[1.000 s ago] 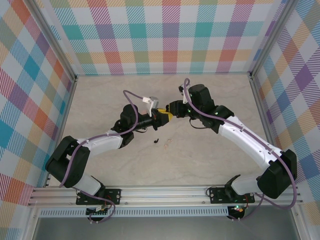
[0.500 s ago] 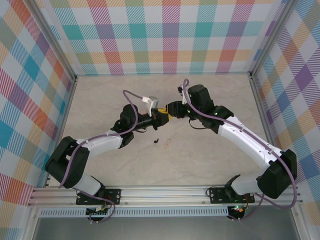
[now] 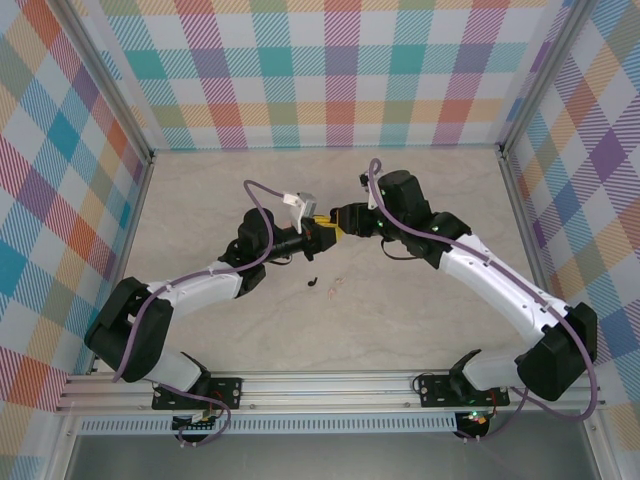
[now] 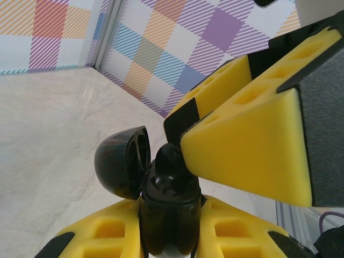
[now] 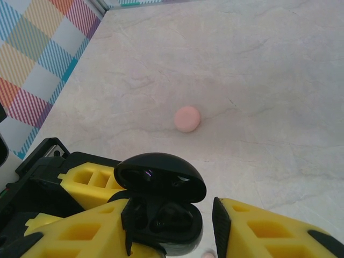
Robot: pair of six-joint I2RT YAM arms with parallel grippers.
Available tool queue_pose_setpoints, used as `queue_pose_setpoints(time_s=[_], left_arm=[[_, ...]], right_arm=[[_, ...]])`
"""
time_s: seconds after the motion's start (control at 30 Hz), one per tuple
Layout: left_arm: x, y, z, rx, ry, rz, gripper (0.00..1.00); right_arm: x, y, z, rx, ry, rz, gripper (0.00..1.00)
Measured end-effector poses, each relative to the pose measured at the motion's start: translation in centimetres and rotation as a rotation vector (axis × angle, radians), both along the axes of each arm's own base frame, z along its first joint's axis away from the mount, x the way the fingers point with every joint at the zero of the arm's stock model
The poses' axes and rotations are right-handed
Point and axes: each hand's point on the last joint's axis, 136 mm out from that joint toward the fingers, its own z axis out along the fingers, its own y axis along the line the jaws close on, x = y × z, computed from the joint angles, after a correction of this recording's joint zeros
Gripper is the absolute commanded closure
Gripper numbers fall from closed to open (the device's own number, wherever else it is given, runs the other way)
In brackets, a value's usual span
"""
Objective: Insert wireless bluetooth earbuds into charging case
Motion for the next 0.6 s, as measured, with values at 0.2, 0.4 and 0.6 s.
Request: queue_pose_setpoints(time_s=[0.2, 0.4, 0.6], left_arm=[[0.0, 0.0, -0.2, 0.009, -0.002, 0.0, 0.87], [-0.1, 0.4, -0.2, 0.039, -0.01, 0.015, 0.87], [-1.1, 1.1, 0.9, 0.068, -0.054, 0.016, 0.87]], right_arm=[[-0.2, -0.2, 0.1, -0.002, 0.002, 0.0, 0.51], [-0.5, -1.2, 1.1, -0.012, -0.026, -0.027, 0.46], [-1.1, -3.3, 1.7, -0.05, -0.059, -0.088, 0.43]])
